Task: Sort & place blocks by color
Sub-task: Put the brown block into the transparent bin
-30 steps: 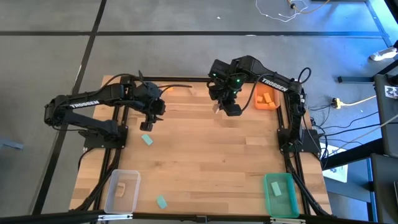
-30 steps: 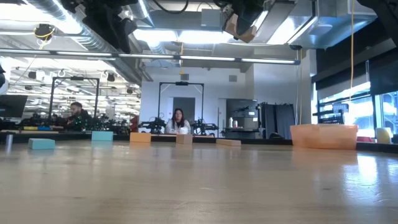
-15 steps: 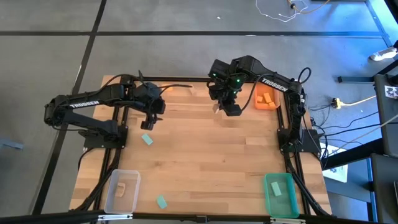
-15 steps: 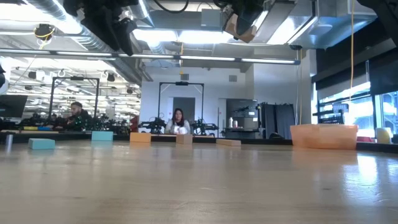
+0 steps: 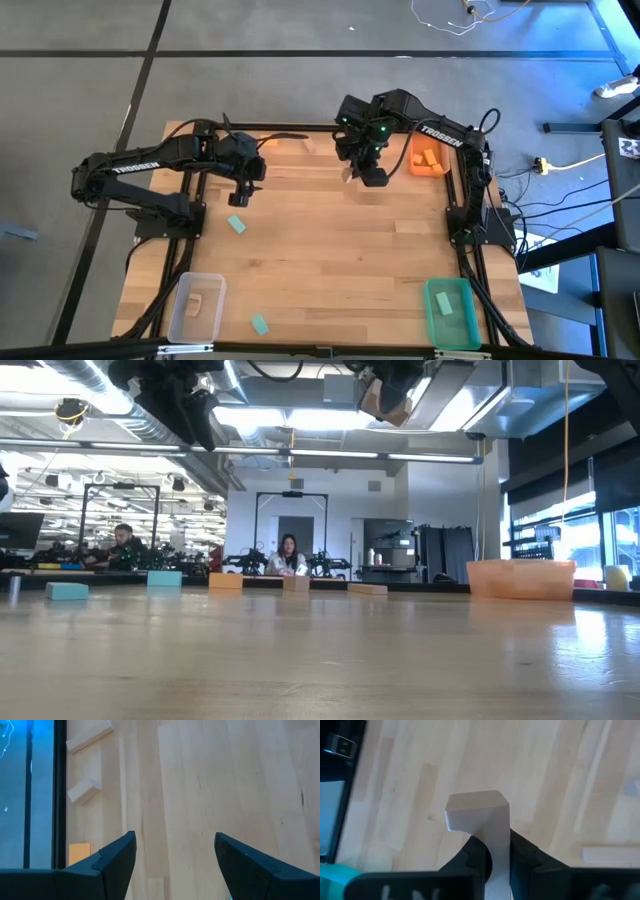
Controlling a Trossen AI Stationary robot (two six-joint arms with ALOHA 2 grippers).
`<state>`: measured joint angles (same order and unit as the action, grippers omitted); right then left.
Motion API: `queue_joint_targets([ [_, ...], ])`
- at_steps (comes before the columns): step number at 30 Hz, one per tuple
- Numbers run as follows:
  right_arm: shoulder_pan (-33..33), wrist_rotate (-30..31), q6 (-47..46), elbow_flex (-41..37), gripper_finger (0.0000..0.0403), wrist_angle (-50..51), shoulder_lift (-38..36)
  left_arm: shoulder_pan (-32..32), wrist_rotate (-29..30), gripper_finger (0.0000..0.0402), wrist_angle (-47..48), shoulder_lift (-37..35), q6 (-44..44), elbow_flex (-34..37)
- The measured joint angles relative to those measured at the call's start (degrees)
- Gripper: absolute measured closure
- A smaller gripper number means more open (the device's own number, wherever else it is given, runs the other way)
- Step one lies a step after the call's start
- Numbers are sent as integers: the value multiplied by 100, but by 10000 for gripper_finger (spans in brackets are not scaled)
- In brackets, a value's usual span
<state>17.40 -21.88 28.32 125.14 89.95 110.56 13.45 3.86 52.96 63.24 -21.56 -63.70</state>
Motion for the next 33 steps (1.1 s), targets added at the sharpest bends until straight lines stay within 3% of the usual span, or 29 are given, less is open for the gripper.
queue_joint_targets([
  [10,1,-216,-261,0,358,-86,0,0,-11,143,-250,52,-107,0],
  [17,-10,-299,-262,0,358,-282,0,-10,-59,143,-744,46,727,0],
  [33,-7,-371,-282,0,358,-1032,0,-489,-178,143,-3597,46,-2748,0],
])
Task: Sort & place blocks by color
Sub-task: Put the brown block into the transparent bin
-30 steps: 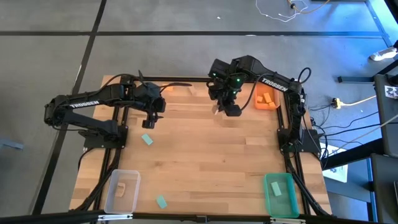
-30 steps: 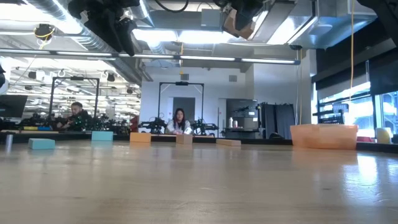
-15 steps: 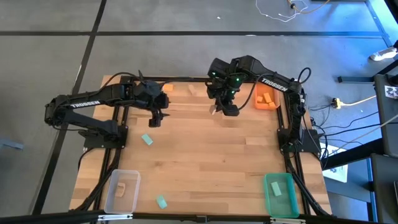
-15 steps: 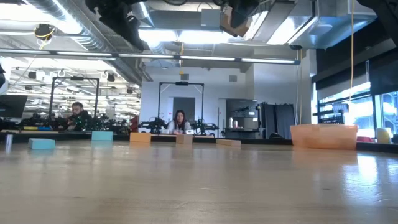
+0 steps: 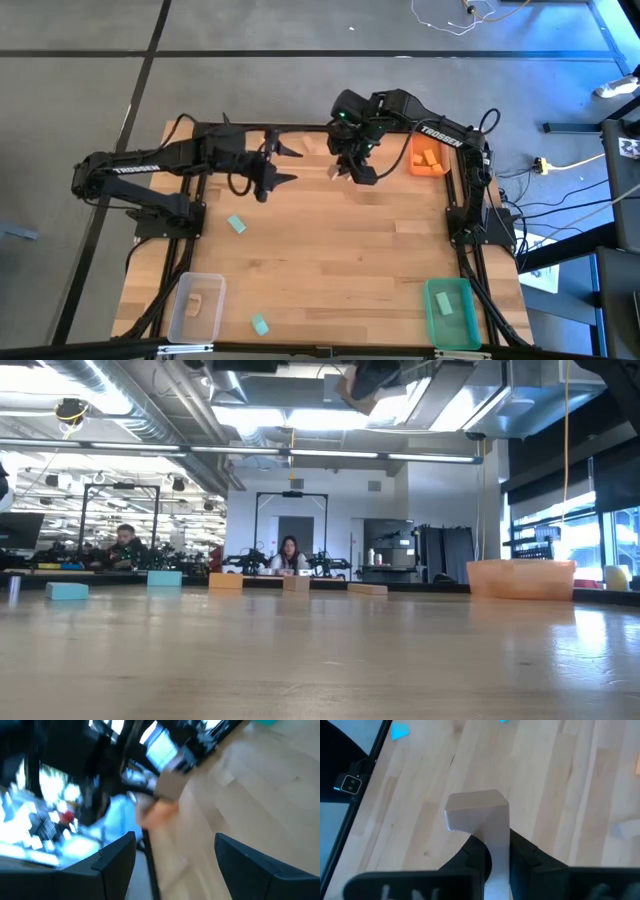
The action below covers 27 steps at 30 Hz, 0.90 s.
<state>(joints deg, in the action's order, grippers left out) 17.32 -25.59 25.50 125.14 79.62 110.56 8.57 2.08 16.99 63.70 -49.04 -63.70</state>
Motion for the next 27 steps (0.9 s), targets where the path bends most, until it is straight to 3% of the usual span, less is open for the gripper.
queue_joint_targets([
  [3,0,0,-5,0,358,-124,0,-56,-145,143,-241,11,-389,0],
  [15,0,0,-151,0,358,-284,0,-51,-135,143,-649,92,-278,-4],
  [27,1,3,-297,0,358,-536,0,-54,-459,143,-944,684,-2082,0],
])
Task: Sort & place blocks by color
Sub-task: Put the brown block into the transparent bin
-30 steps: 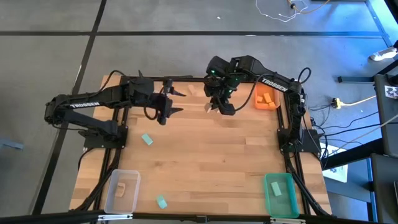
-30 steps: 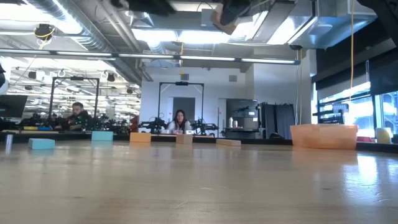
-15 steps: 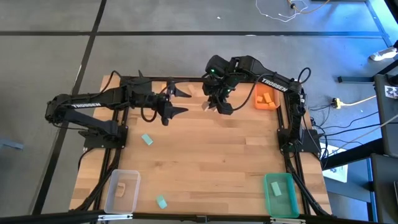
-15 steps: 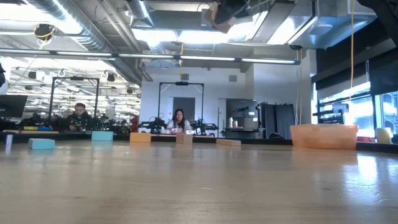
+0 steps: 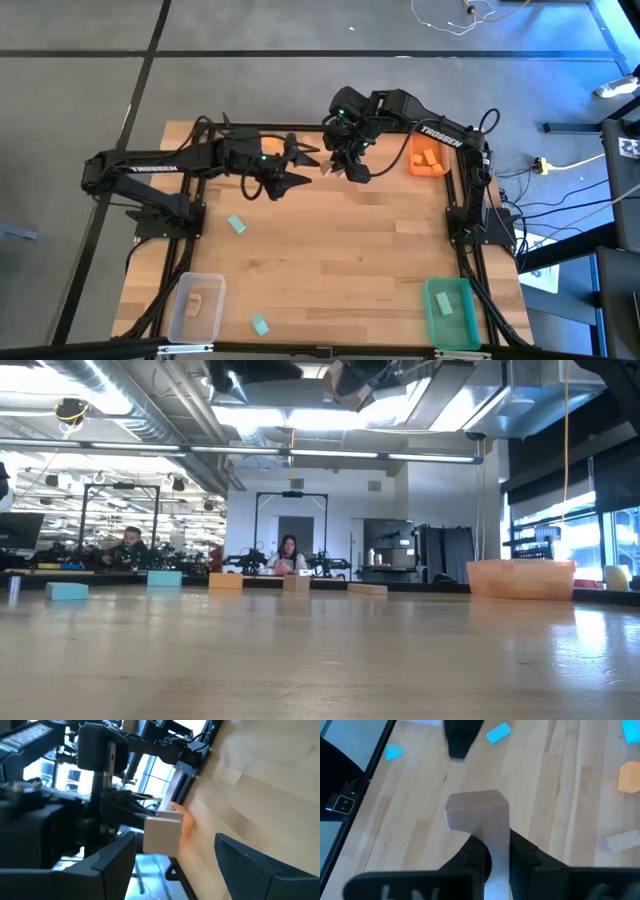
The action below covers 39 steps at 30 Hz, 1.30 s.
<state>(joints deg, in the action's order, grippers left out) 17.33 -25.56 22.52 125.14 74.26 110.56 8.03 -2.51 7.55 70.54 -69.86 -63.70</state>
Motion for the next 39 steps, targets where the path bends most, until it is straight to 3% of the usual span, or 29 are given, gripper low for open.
queue_joint_targets([
  [13,-3,1,0,0,358,-31,8,4,50,143,-701,503,-436,0],
  [24,-106,3,24,0,358,-22,9,2,456,143,-1106,772,-1007,0],
  [39,-108,4,44,0,358,-42,11,6,610,153,-1067,816,-525,0],
])
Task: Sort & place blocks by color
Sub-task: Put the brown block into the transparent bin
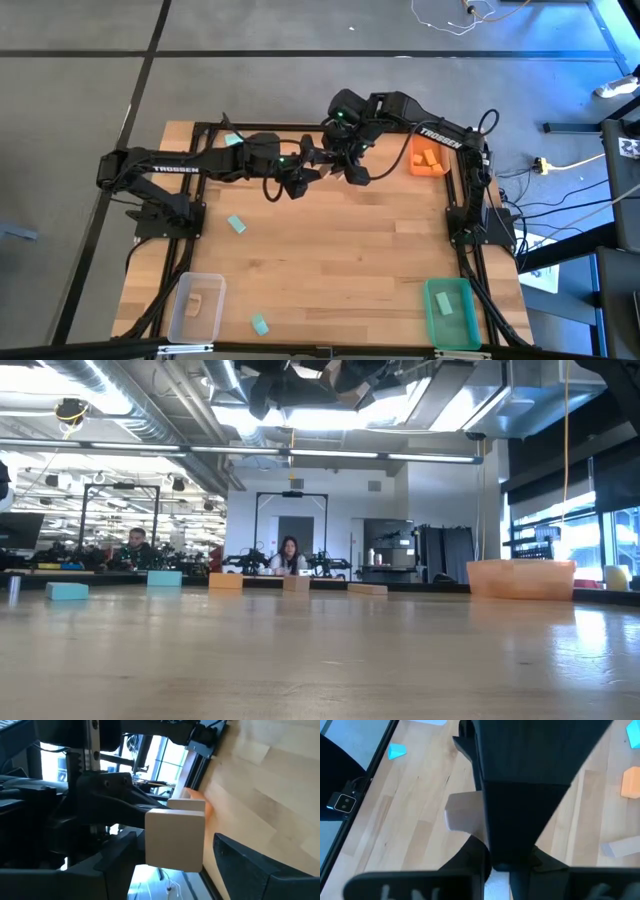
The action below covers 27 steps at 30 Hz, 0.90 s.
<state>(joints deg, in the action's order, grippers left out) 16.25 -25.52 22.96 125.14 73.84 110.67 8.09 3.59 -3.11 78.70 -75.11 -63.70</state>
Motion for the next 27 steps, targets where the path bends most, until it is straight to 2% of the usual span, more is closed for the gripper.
queue_joint_targets([
  [15,2,82,157,-7,358,17,9,-206,468,270,131,-2,22,-7],
  [20,0,149,151,-7,358,15,9,-211,500,271,142,-2,228,-7],
  [27,16,198,155,-4,307,9,0,-216,830,274,171,-2,319,-7],
])
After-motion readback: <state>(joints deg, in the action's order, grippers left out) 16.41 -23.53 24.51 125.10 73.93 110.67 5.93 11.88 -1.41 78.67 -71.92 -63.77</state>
